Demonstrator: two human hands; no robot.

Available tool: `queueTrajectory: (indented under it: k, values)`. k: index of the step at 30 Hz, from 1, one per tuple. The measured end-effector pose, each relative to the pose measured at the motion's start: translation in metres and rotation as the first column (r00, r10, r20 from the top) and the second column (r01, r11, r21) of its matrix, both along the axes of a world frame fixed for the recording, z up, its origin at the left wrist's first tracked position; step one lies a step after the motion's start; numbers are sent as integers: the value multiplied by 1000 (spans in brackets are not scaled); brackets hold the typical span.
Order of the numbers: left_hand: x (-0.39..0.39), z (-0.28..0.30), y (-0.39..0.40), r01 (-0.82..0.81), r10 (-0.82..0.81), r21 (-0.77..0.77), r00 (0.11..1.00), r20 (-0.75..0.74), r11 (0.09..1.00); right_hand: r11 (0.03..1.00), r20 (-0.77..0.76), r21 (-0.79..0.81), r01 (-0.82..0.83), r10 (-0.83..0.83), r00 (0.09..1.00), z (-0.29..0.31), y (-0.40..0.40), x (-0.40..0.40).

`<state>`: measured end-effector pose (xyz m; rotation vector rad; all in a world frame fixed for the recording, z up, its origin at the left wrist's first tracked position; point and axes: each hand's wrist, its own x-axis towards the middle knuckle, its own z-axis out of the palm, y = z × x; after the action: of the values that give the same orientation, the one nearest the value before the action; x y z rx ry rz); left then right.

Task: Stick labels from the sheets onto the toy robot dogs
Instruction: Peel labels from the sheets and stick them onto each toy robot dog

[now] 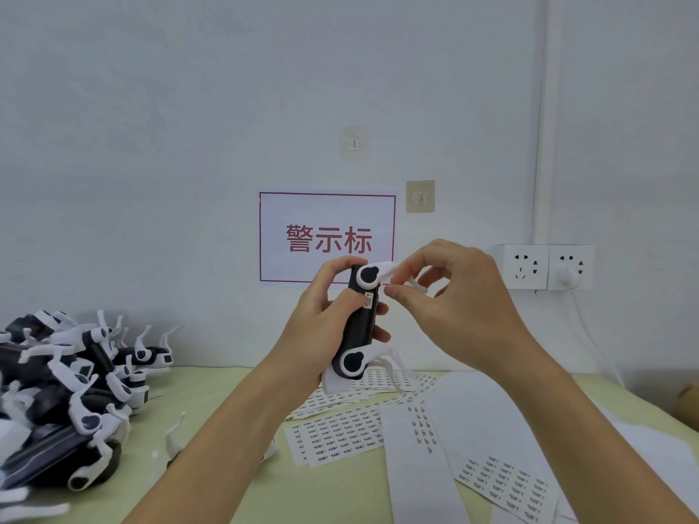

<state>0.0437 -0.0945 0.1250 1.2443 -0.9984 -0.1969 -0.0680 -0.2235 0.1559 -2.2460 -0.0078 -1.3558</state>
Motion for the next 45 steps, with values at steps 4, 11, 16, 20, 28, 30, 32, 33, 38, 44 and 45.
queueTrajectory:
  k: [4, 11, 16, 20, 28, 30, 32, 33, 38, 44, 45]
  values:
    - [0, 1, 1, 23, -24, -11, 999, -29, 1000, 1000, 4, -1, -9, 9, 1000, 0, -1, 0]
    - [0, 1, 2, 34, -34, -6, 999, -16, 999, 1000, 10, -10, -17, 17, 1000, 0, -3, -1]
    - [-2, 0, 1, 17, -17, -7, 1000, -9, 1000, 999, 8, -22, -27, 27, 1000, 0, -5, -1]
    - [-5, 0, 1, -8, 7, 31, 1000, 21, 1000, 998, -31, -37, -43, 42, 999, -1, -9, -1]
    - [-12, 2, 5, 24, -54, 145, 976, 210, 989, 951, -332, 192, -243, 296, 896, -7, -11, 0]
    - [-12, 3, 7, 28, -64, 161, 972, 224, 987, 929, -360, 228, -290, 357, 862, -7, -11, -1]
    - [-12, 4, 8, 47, -82, 171, 975, 208, 984, 927, -349, 221, -302, 364, 863, -7, -10, -1]
    - [-12, 4, 9, 46, -81, 169, 975, 205, 984, 928, -340, 219, -302, 363, 868, -7, -9, 0]
    - [-10, 5, 12, 32, -80, 210, 970, 228, 977, 930, -325, 228, -288, 352, 878, -9, -5, 3]
    - [-3, 6, 17, -16, -45, 215, 960, 276, 977, 908, -189, 311, -280, 348, 918, -10, -6, 6]
    - [-1, 6, 17, -43, -9, 188, 963, 269, 981, 898, -150, 344, -276, 343, 927, -10, -7, 6]
